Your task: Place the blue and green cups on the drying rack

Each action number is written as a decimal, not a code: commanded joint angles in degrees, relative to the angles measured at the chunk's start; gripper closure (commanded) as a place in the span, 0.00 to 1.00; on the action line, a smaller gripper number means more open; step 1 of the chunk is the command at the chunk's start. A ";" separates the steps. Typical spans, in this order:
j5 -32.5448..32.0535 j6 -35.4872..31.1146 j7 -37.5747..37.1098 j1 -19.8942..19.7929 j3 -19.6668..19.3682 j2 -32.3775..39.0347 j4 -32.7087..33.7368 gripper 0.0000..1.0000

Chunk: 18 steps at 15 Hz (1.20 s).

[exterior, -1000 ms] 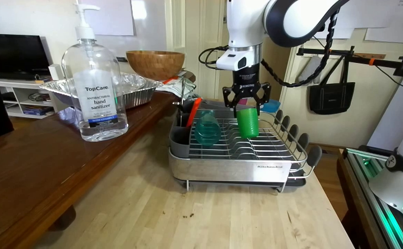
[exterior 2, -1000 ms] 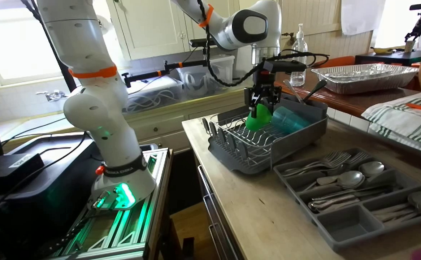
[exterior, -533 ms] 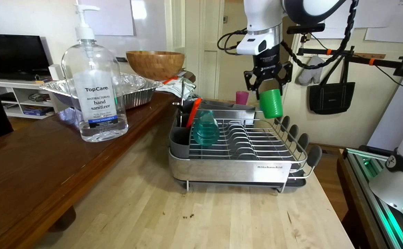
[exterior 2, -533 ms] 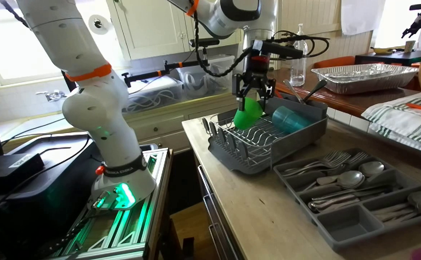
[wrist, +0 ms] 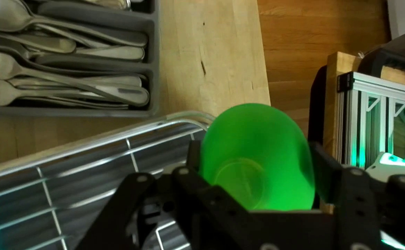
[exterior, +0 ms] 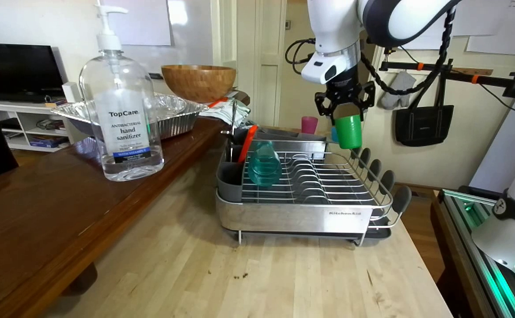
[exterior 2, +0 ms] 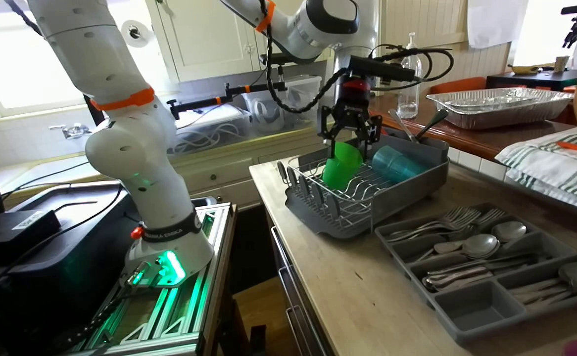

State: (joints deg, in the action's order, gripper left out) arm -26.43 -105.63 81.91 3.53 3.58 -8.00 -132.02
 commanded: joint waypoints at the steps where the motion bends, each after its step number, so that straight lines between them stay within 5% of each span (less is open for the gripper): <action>1: -4.91 -2.86 -3.96 -1.25 -1.47 2.84 0.71 0.51; 9: -5.68 -4.01 -8.50 0.25 -0.02 8.36 4.46 0.51; 12: -3.84 1.97 -14.71 5.14 5.47 15.63 11.39 0.51; 18: -4.23 9.85 -22.82 9.35 8.76 22.53 20.09 0.51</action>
State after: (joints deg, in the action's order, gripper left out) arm -31.73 -100.10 63.08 11.45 11.51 10.06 -117.54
